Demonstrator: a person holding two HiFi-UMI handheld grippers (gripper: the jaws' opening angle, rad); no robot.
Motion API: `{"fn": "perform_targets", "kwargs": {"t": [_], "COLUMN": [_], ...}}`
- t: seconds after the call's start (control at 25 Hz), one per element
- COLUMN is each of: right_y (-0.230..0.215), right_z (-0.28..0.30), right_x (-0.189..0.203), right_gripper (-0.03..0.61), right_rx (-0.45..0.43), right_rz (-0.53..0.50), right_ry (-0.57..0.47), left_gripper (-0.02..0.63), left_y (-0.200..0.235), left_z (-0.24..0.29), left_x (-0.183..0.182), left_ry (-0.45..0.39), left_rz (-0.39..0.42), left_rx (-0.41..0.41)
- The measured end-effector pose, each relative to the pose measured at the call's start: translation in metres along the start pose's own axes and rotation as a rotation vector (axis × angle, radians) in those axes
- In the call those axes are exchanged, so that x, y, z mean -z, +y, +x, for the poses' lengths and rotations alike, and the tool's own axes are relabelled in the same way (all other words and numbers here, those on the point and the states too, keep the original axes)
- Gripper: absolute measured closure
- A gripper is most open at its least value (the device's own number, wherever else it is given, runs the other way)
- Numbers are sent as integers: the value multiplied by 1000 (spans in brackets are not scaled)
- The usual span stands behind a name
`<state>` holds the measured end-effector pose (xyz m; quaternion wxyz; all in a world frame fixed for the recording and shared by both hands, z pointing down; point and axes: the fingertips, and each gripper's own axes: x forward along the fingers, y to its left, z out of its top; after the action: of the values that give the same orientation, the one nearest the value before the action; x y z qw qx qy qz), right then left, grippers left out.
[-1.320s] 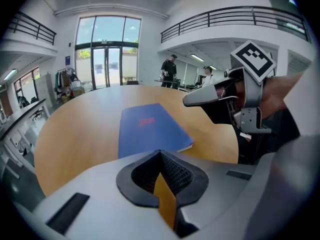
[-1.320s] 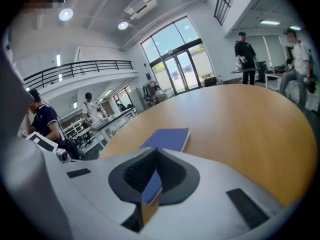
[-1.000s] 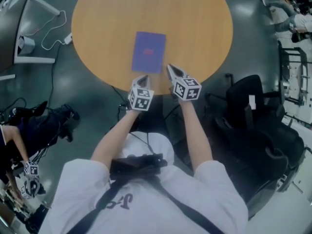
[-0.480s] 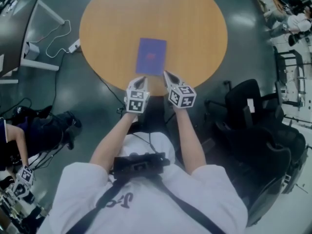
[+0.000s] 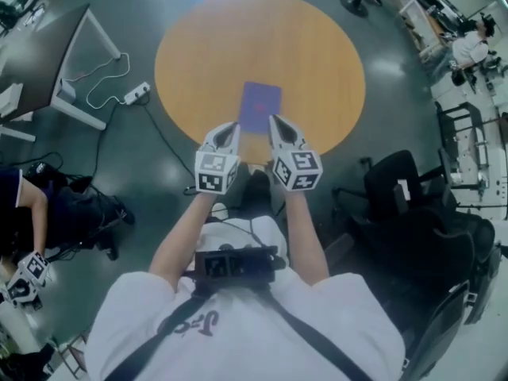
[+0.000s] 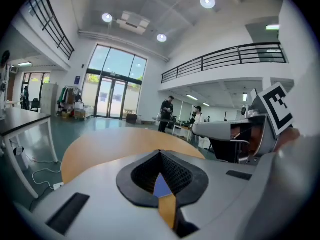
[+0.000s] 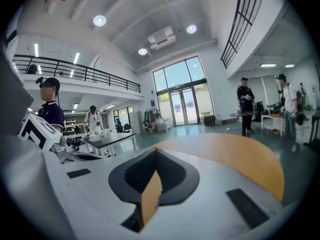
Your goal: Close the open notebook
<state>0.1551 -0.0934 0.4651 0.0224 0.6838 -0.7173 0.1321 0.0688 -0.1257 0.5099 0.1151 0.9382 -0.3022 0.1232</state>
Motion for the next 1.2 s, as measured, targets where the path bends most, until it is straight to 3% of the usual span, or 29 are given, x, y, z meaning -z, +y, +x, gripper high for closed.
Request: {"fn": "perform_targets", "kwargs": {"t": [0.2, 0.52, 0.88, 1.2], "right_y": [40, 70, 69, 69], "right_z": [-20, -44, -62, -39], "right_x": [-57, -111, -112, -106], "right_gripper": [555, 557, 557, 557], "right_rx": [38, 103, 180, 192], "right_rz": [-110, -163, -135, -124], "right_ry": [-124, -263, -296, -269], "left_gripper": [603, 603, 603, 603], "left_y": [4, 6, -10, 6], "left_z": [-40, -77, -92, -76], "left_x": [-58, -134, -164, -159], "left_ry": [-129, -287, -352, -341], "left_rz": [18, 65, 85, 83], "left_rx": [23, 17, 60, 27]}}
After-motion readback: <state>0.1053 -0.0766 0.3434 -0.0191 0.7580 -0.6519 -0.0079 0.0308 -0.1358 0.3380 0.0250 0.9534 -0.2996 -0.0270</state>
